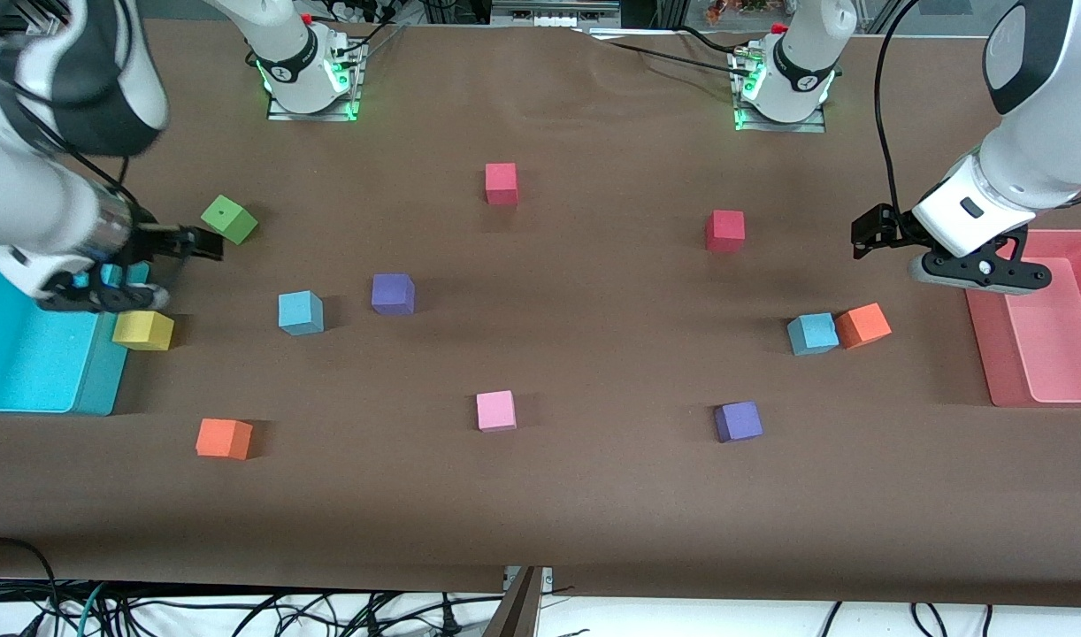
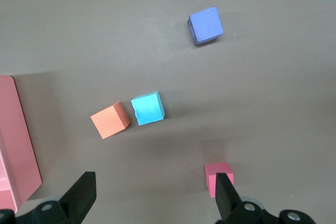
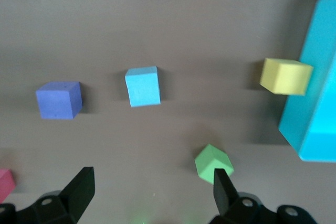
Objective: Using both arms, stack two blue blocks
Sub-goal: 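Reach the right gripper to the light-blue cube beside the yellow cube and grasp it, then carry the light-blue cube with the right gripper to the table middle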
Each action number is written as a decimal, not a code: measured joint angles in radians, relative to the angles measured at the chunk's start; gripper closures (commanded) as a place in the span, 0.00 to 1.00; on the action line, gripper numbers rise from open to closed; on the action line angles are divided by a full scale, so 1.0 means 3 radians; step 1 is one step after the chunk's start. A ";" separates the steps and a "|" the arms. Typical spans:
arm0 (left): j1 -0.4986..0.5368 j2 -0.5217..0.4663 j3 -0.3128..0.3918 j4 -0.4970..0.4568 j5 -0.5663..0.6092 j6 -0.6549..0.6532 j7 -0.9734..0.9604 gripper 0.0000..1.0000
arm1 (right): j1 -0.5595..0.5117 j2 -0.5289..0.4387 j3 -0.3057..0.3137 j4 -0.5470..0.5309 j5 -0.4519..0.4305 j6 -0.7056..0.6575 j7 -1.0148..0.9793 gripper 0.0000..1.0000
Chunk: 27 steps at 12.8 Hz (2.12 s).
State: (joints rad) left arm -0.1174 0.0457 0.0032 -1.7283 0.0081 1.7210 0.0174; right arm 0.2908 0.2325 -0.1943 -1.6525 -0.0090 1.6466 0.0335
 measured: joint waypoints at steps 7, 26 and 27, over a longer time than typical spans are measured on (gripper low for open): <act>0.0000 0.0000 0.0001 0.0001 0.0000 -0.0002 0.0000 0.00 | 0.0110 0.0336 0.0040 -0.1086 0.0058 0.1727 0.0001 0.00; 0.0001 0.0000 0.0005 0.0001 0.0000 -0.0018 0.0000 0.00 | 0.0026 0.0826 0.0073 -0.1303 0.0331 0.2142 -0.0869 1.00; 0.0001 0.0000 0.0006 0.0001 0.0000 -0.0018 0.0000 0.00 | 0.0026 0.0826 0.0074 -0.1274 0.0339 0.2109 -0.0868 1.00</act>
State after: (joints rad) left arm -0.1171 0.0457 0.0050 -1.7278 0.0081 1.7157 0.0174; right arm 0.2987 0.4802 -0.1722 -2.0346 0.0926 2.2793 -0.2270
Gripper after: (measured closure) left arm 0.000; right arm 0.427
